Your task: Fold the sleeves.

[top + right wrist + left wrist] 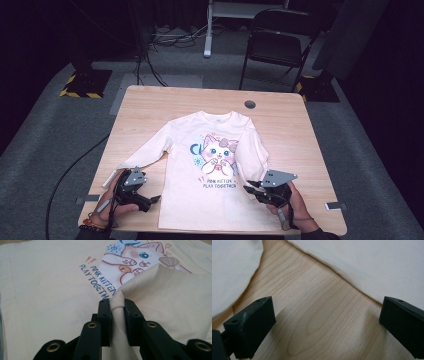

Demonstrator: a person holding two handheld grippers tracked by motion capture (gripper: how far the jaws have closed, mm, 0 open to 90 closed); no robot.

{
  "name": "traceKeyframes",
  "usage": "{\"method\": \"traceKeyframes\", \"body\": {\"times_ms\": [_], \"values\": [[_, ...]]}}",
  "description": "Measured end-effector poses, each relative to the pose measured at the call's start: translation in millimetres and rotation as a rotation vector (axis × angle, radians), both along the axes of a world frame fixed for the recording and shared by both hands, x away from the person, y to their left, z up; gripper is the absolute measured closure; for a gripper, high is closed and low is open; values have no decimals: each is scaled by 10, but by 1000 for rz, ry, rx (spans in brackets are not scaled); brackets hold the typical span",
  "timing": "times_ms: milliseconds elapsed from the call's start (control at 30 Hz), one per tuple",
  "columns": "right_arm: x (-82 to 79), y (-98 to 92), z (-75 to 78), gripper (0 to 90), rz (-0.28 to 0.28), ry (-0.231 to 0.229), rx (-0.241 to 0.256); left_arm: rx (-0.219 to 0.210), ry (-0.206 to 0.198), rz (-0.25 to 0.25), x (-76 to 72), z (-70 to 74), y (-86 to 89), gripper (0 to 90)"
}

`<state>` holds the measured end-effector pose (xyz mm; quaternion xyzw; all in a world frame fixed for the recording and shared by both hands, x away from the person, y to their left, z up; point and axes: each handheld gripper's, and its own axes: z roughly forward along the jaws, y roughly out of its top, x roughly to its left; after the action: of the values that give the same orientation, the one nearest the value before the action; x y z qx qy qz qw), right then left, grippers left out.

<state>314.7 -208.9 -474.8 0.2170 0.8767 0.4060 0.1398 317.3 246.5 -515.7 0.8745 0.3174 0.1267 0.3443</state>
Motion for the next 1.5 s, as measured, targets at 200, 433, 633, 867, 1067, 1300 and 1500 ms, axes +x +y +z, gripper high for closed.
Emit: {"method": "traceKeyframes", "body": {"times_ms": [200,433,633,867,1067,1300,1500], "values": [[-34,27,-18,773,49,10,-55,0,0,0,0,0,0,4],[-41,33,-61,773,106,52,-116,0,0,0,0,0,0,4],[-15,23,-99,771,110,84,-138,0,0,0,0,0,0,4],[8,17,-131,767,107,102,-148,0,0,-1,0,0,0,4],[31,19,-171,757,107,119,-156,0,0,0,0,0,0,4],[40,4,-183,734,105,134,-138,0,0,0,0,0,0,4],[22,11,-172,648,118,117,-157,0,0,-1,0,0,0,4]]}}
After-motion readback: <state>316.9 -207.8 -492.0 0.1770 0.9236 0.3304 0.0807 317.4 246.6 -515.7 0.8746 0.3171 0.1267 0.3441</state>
